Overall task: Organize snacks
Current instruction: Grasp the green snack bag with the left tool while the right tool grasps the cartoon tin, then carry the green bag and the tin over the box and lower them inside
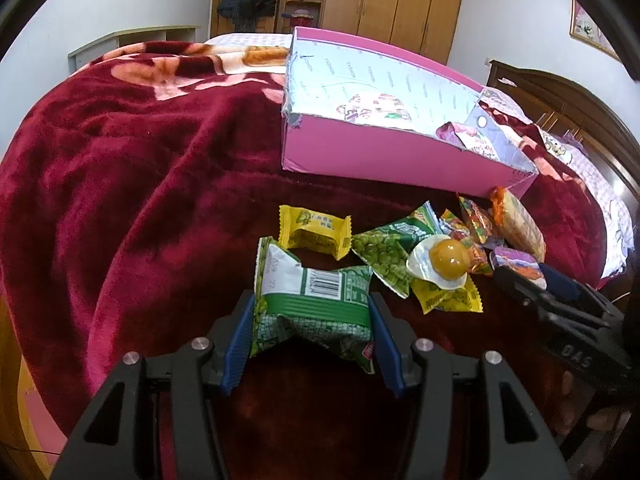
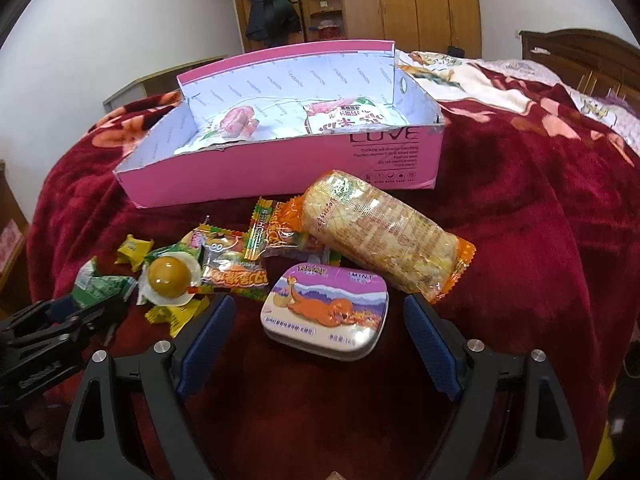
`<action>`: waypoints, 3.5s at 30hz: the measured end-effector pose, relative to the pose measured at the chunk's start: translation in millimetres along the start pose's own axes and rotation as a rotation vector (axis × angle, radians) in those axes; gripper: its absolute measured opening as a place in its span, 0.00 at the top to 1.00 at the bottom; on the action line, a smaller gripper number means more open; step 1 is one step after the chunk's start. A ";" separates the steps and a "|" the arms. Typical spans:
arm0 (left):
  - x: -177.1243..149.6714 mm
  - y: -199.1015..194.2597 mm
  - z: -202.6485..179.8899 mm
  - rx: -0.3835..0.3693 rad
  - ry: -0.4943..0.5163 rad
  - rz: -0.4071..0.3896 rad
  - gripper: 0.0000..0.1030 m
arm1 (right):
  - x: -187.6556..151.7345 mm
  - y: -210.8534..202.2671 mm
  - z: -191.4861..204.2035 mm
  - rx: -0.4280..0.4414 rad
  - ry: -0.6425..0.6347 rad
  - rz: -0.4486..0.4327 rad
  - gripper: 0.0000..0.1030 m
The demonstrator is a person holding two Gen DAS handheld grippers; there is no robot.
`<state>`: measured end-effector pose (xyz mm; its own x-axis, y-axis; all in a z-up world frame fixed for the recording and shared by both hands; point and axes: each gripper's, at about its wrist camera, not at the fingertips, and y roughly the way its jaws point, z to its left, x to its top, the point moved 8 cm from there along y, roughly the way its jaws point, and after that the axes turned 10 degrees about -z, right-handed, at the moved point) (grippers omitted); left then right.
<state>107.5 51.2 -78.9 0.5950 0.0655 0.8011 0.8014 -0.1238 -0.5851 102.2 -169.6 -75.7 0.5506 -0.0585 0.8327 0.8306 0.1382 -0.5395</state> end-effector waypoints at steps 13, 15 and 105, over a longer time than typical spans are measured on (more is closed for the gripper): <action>1.9 -8.0 -4.5 -0.008 0.005 -0.010 0.44 | -1.5 -3.7 -7.9 -0.020 -0.006 -0.016 0.36; 2.9 -10.4 -5.6 -0.015 -0.003 -0.010 0.44 | -2.5 -7.6 -6.6 -0.010 -0.004 -0.021 0.37; 133.4 90.3 -41.6 0.070 0.069 -0.103 0.44 | 113.4 39.7 -9.8 0.123 -0.035 -0.106 0.36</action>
<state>256.7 7.7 -19.6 0.5055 0.0059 0.8628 0.8619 -0.0499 -0.5046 198.5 -180.5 -3.9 0.4552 -0.0452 0.8892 0.8663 0.2532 -0.4306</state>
